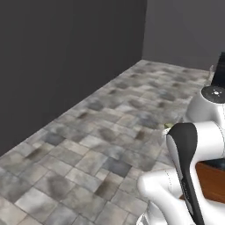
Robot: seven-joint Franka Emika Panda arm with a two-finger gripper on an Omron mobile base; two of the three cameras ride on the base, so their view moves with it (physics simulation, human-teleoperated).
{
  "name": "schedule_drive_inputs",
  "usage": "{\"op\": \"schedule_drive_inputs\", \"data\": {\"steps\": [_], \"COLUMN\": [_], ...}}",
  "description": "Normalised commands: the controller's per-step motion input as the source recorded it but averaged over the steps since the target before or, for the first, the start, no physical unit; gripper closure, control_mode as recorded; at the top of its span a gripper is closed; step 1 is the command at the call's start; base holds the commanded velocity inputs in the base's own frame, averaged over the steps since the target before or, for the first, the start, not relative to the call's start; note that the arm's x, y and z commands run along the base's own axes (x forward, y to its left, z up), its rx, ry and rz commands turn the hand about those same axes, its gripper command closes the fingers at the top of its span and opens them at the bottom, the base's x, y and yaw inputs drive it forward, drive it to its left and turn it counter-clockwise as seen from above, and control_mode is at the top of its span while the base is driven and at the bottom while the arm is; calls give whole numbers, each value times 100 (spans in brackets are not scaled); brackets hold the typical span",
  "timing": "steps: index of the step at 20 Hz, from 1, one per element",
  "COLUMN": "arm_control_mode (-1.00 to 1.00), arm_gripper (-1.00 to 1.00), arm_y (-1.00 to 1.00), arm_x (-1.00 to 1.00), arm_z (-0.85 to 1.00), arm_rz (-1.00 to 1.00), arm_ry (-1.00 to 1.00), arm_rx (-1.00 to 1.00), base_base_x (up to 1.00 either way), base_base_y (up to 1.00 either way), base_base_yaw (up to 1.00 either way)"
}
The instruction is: Retrieve the butter from the fridge and place it on a plate on the dining table. Then retrieve the butter knife by the fridge and place it near the plate.
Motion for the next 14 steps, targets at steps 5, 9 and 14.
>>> {"op": "schedule_drive_inputs", "data": {"steps": [5,9,14], "arm_control_mode": [100,100,100], "arm_gripper": [100,100,100], "arm_y": [0,0,0], "arm_x": [0,0,0], "arm_z": [0,0,0], "arm_rz": [0,0,0], "arm_ry": [0,0,0], "arm_rx": [0,0,0], "base_base_x": [55,41,74], "base_base_y": [98,100,78], "base_base_yaw": [-66,-63,-73]}}
